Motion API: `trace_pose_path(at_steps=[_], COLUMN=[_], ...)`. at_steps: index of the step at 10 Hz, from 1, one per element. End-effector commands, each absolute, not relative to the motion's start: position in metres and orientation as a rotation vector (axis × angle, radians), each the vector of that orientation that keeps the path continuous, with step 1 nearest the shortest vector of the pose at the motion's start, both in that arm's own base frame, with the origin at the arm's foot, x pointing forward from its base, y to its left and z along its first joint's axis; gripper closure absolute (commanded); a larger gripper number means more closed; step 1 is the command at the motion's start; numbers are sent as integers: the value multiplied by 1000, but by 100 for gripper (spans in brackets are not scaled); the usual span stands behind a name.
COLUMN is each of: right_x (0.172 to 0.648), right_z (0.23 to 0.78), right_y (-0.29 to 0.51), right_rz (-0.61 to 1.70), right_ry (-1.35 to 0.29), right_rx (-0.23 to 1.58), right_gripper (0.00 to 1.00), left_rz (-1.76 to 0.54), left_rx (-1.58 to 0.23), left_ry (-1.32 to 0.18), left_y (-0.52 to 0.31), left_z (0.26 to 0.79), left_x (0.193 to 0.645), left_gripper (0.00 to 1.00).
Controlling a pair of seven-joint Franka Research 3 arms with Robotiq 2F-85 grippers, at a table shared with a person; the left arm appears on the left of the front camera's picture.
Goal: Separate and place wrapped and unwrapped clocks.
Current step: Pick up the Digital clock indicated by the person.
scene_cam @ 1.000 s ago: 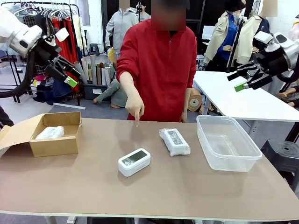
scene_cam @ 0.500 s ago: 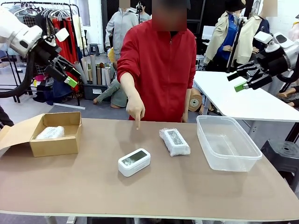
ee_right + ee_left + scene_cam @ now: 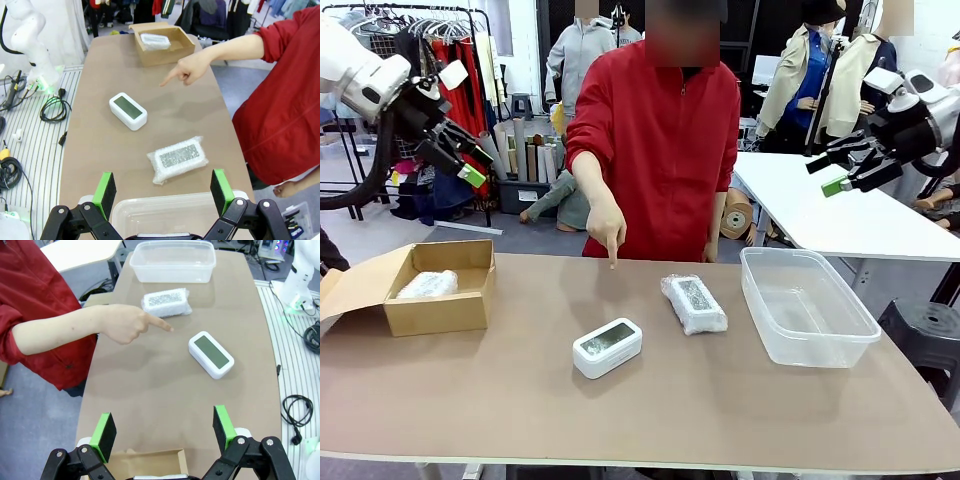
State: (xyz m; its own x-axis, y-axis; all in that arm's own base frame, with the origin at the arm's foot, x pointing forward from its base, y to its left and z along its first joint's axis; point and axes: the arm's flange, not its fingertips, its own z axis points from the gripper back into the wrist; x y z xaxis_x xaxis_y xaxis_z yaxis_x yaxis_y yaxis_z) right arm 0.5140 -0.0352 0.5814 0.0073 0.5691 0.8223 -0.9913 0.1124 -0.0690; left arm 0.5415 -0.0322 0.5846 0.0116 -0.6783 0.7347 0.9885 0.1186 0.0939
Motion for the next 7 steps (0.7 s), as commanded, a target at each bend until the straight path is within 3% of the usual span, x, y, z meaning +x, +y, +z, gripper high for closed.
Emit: trace_pose_path(at_steps=[1,7], right_x=[519,564], right_z=[580,540], right_y=[-25,63], right_rz=[1385,1481], right_ry=[-785,-537], right_rx=[665,706], right_gripper=[0,0], left_rz=[-1405,-1405], left_rx=[-526,-526], left_ry=[-744,-744], left_y=[-32,-32], left_z=[585,585], left_x=[541,541], left_gripper=[0,0])
